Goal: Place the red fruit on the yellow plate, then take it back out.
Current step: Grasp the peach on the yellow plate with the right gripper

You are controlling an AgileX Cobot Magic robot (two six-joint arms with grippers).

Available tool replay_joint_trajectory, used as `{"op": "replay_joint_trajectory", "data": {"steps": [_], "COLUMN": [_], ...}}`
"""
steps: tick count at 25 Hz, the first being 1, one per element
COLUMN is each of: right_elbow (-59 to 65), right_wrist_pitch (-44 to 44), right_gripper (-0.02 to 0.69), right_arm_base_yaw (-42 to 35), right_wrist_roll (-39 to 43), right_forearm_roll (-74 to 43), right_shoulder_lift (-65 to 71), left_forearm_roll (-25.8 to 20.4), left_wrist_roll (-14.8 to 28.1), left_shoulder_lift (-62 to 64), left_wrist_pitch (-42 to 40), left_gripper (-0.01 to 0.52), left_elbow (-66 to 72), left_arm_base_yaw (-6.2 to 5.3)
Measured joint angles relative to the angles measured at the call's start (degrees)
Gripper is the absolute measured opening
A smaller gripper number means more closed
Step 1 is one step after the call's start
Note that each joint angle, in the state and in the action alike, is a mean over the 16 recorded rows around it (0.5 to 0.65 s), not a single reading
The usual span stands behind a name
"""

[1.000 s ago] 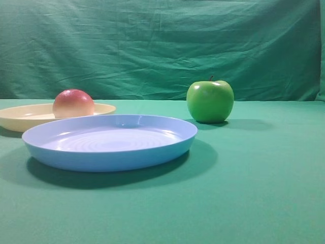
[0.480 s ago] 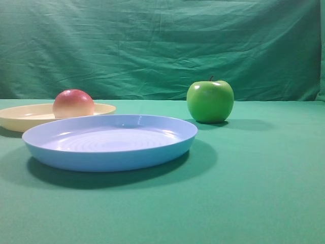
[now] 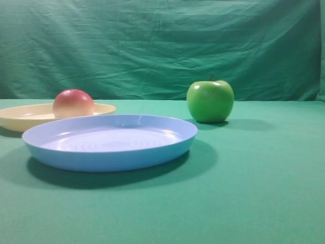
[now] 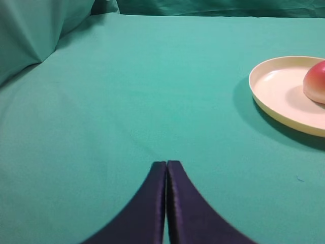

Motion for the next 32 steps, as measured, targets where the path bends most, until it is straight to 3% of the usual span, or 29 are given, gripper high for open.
{"op": "replay_joint_trajectory", "data": {"steps": [7, 15, 32], "right_elbow": [-1.43, -7.55, -35.01], "right_wrist_pitch": [-1.95, -3.78, -9.66], "right_gripper": [0.0, 0.0, 0.009], "right_arm_base_yaw": [3.3, 10.23, 29.35], "right_wrist_roll": [-4.46, -10.22, -16.56], "right_forearm_roll": [0.91, 1.0, 1.17], "right_shoulder_lift": [7.51, 25.16, 70.28], "left_forearm_roll": [0.0, 0.0, 0.0], "left_wrist_roll": [0.0, 0.0, 0.0], "left_shoulder_lift": [0.0, 0.0, 0.0], "left_wrist_pitch": [0.0, 0.0, 0.0], "left_gripper": [0.0, 0.0, 0.0], "left_elbow": [0.0, 0.0, 0.0], "left_arm_base_yaw": [0.0, 0.0, 0.0]}}
